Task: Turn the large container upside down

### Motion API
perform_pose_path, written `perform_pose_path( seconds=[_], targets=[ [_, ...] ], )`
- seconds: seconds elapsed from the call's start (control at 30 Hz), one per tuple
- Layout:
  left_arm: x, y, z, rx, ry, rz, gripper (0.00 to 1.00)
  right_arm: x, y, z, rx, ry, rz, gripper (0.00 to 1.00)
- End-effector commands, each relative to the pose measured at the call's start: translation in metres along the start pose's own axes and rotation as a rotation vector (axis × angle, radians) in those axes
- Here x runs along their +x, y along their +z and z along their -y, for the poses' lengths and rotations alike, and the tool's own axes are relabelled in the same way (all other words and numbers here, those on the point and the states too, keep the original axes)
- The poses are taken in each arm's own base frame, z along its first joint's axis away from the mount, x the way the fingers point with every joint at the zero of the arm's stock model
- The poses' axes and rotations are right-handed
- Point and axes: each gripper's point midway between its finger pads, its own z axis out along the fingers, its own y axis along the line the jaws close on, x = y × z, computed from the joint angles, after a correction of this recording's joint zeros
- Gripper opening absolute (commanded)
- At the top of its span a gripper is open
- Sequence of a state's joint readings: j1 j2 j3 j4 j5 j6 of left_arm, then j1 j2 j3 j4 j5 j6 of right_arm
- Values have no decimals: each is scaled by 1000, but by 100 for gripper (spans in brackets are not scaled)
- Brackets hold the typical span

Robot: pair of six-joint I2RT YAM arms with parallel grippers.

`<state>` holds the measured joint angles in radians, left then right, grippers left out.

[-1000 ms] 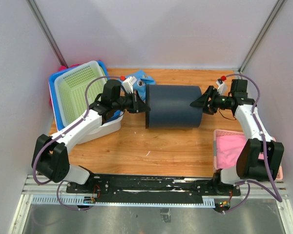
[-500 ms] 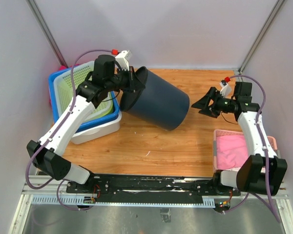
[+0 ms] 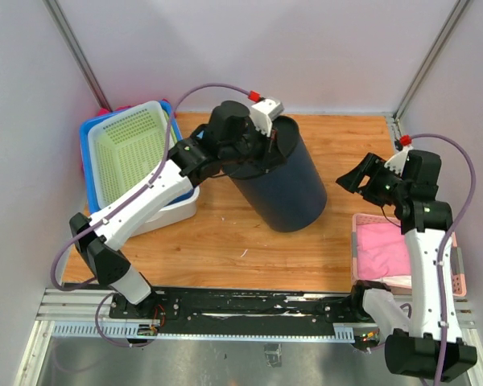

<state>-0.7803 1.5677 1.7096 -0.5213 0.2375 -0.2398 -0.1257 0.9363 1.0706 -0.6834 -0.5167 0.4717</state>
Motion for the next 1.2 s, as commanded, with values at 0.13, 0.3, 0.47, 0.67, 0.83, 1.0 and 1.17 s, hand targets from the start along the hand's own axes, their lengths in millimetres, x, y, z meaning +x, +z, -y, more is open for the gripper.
perform_pose_path(
  seconds=[0.13, 0.3, 0.47, 0.67, 0.83, 1.0, 1.17],
  targets=[
    [28, 28, 56, 144, 52, -66, 5, -29, -60, 4, 219, 64, 171, 68],
    [48, 35, 73, 186, 56, -115, 42, -36, -75, -8, 230, 89, 150, 64],
    [38, 27, 81, 203, 58, -90, 69, -36, -66, -13, 189, 55, 107, 60],
    [1, -3, 83, 152, 43, 10, 85, -32, -51, -13, 182, -91, 12, 60],
    [-18, -32, 66, 29, 23, 86, 89, -21, -39, 1, 269, -162, -89, 60],
    [-24, -59, 40, -74, -15, 142, 89, -18, -40, 20, 362, -165, -91, 55],
    [-14, -81, 11, -139, -62, 164, 90, -22, -46, 9, 315, -197, -62, 55]
  ],
)
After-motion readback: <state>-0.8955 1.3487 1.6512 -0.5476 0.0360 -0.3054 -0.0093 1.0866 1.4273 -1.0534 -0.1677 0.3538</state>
